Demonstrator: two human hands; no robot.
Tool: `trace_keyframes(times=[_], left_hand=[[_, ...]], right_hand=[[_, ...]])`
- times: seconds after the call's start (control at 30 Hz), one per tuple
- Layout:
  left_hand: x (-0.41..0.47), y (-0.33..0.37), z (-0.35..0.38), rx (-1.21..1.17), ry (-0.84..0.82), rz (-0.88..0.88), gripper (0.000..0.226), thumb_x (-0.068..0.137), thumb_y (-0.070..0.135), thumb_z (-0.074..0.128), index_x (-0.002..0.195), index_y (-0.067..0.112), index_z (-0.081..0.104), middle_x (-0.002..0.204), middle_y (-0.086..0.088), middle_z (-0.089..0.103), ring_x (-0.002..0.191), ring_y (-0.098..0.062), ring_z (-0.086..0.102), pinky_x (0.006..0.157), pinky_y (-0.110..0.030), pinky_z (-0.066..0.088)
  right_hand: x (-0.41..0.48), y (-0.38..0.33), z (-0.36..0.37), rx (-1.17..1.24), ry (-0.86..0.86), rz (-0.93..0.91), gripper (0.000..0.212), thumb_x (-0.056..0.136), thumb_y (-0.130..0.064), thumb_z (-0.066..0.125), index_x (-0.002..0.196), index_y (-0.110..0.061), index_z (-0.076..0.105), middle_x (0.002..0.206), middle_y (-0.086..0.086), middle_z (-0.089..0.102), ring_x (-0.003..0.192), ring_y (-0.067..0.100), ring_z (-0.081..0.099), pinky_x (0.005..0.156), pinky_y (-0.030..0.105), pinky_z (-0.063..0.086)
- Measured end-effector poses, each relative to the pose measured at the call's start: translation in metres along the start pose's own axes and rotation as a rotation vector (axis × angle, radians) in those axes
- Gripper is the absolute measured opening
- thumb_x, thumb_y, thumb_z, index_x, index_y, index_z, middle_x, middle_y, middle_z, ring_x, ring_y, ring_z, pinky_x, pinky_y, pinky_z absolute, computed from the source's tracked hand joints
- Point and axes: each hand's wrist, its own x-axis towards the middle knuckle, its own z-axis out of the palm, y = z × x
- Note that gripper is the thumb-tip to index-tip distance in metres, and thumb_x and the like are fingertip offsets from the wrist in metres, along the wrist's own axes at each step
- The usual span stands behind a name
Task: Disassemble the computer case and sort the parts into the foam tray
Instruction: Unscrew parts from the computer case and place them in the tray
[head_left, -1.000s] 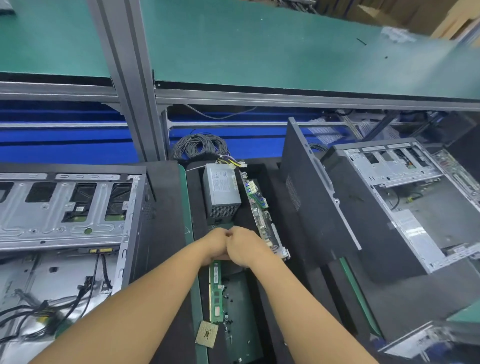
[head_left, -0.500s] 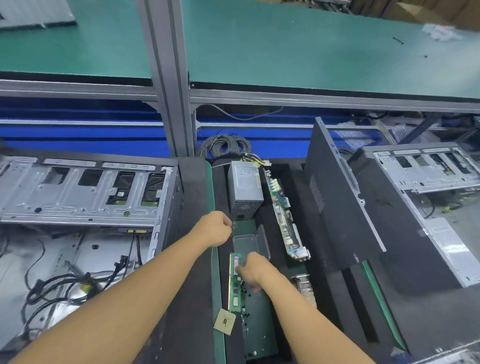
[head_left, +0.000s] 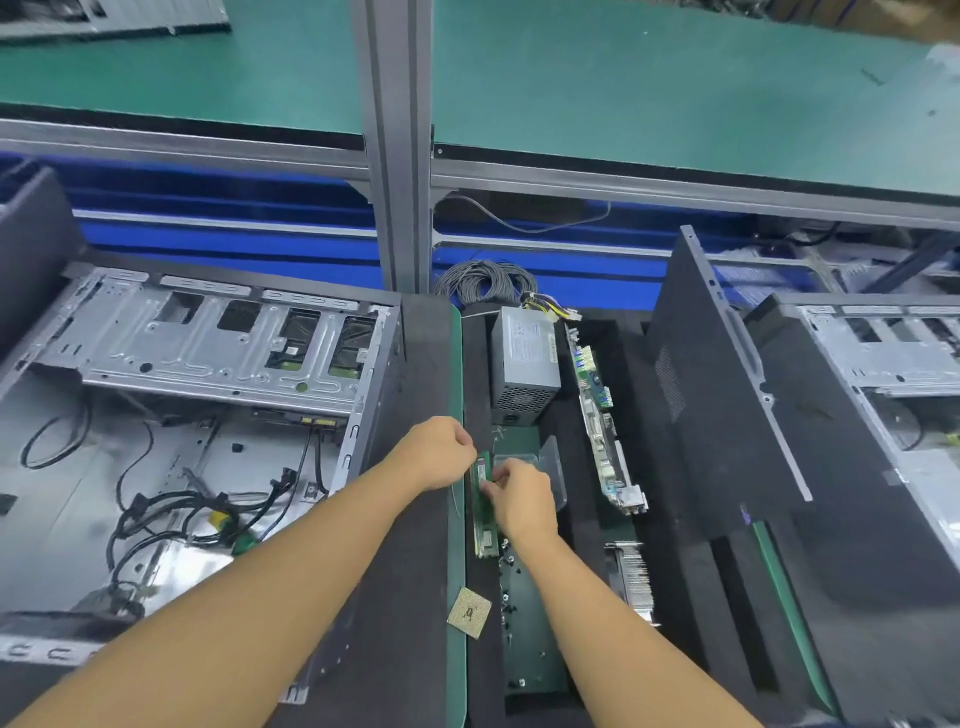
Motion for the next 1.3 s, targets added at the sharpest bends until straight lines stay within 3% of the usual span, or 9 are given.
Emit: trace_keyframes(times=[0.33,0.57,0.73,0.83,0.93,1.03,1.13,1.23,1.3], left_hand=[[-0.021,-0.009,0.006,0.164,-0.094,0.063,0.026,0.096,0.020,0.050,0.113,0.012,0.068,0.118,-0.007,0.068,0.106,-0.027,0.064,0.085,-0.033,0.052],[-0.067,-0.020,-0.033,-0.026,-0.020,0.355,0.020,0.093,0.021,0.053,0.104,0.027,0.069,0.091,0.013,0.066,0.086,-0.013,0.060,0.074,-0.025,0.044],[-0.112,-0.062,-0.081,-0.170,0.085,0.557,0.025,0.093,0.012,0.051,0.094,0.027,0.071,0.084,0.013,0.069,0.065,0.003,0.058,0.056,-0.008,0.040],[-0.126,-0.107,-0.116,-0.060,0.113,0.514,0.024,0.094,0.013,0.051,0.092,0.029,0.069,0.080,0.016,0.064,0.057,0.008,0.054,0.048,-0.007,0.035],[-0.132,-0.166,-0.153,0.189,0.131,0.381,0.023,0.094,0.015,0.050,0.095,0.030,0.067,0.094,0.014,0.065,0.074,0.000,0.059,0.063,-0.019,0.046],[-0.138,-0.220,-0.186,0.416,0.074,0.226,0.021,0.094,0.017,0.051,0.102,0.027,0.067,0.108,0.006,0.067,0.094,-0.016,0.064,0.086,-0.037,0.054],[-0.149,-0.255,-0.204,0.540,-0.055,0.201,0.018,0.097,0.029,0.051,0.102,0.025,0.067,0.102,0.008,0.067,0.091,-0.016,0.064,0.084,-0.034,0.052],[-0.156,-0.276,-0.213,0.585,-0.098,0.190,0.039,0.098,0.050,0.049,0.076,0.020,0.061,0.075,0.004,0.064,0.069,-0.017,0.057,0.069,-0.033,0.046],[-0.161,-0.285,-0.212,0.559,-0.095,0.170,0.049,0.099,0.054,0.044,0.063,0.019,0.047,0.058,0.004,0.048,0.055,-0.016,0.042,0.059,-0.032,0.036]], right_hand=[[-0.034,0.018,0.010,-0.021,0.061,-0.070,0.022,0.098,-0.037,0.057,0.094,-0.017,0.048,0.097,0.004,0.062,0.081,0.025,0.057,0.072,0.035,0.048],[-0.099,0.033,0.030,-0.332,-0.287,-0.403,0.032,0.087,-0.040,0.069,0.100,-0.015,0.056,0.102,-0.001,0.043,0.098,0.023,0.050,0.087,0.032,0.042],[-0.137,-0.011,0.056,0.056,0.016,-0.304,0.012,0.101,-0.024,0.051,0.089,-0.026,0.053,0.078,-0.010,0.057,0.071,0.011,0.052,0.062,0.020,0.039],[-0.152,-0.043,0.065,0.130,0.037,-0.282,0.012,0.103,-0.021,0.049,0.096,-0.024,0.058,0.085,-0.004,0.065,0.077,0.015,0.060,0.072,0.030,0.049],[-0.164,-0.069,0.066,0.203,0.110,-0.276,0.011,0.104,-0.019,0.048,0.105,-0.017,0.059,0.097,-0.003,0.068,0.089,0.020,0.063,0.079,0.035,0.050],[-0.178,-0.095,0.054,0.362,0.339,-0.257,0.016,0.101,-0.014,0.046,0.105,-0.022,0.059,0.090,-0.005,0.065,0.078,0.016,0.059,0.067,0.030,0.045],[-0.193,-0.125,0.034,0.416,0.472,-0.408,0.016,0.098,-0.013,0.049,0.098,-0.025,0.061,0.081,-0.008,0.061,0.069,0.010,0.053,0.065,0.027,0.043],[-0.205,-0.167,0.028,0.069,0.161,-0.619,0.016,0.097,-0.021,0.052,0.094,-0.025,0.068,0.082,-0.012,0.067,0.069,0.002,0.059,0.066,0.019,0.049],[-0.202,-0.197,0.042,-0.270,-0.182,-0.629,0.023,0.100,-0.027,0.049,0.101,-0.019,0.070,0.090,-0.004,0.072,0.075,0.015,0.068,0.073,0.032,0.058]])
